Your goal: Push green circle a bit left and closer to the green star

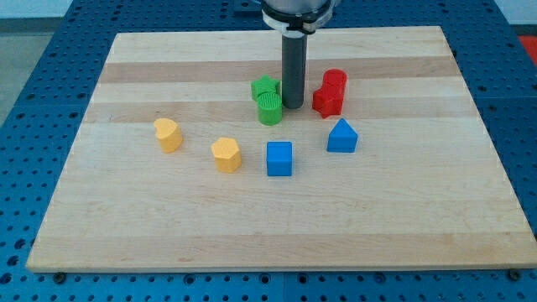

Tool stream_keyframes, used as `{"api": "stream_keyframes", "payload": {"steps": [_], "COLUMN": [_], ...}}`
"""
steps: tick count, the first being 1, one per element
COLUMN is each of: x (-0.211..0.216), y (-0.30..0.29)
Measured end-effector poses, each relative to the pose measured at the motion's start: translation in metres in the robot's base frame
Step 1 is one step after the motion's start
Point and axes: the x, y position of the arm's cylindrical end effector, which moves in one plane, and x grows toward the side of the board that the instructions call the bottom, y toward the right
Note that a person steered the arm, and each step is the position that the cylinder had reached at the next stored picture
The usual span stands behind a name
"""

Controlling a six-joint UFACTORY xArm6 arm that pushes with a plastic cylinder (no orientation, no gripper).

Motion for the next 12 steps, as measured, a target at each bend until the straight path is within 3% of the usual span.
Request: {"api": "stream_keyframes", "payload": {"steps": [5, 6, 9, 12], "x": [0.007, 0.011, 0.074, 0.043], "y": [-0.016, 0.008, -0.021, -0.024]}}
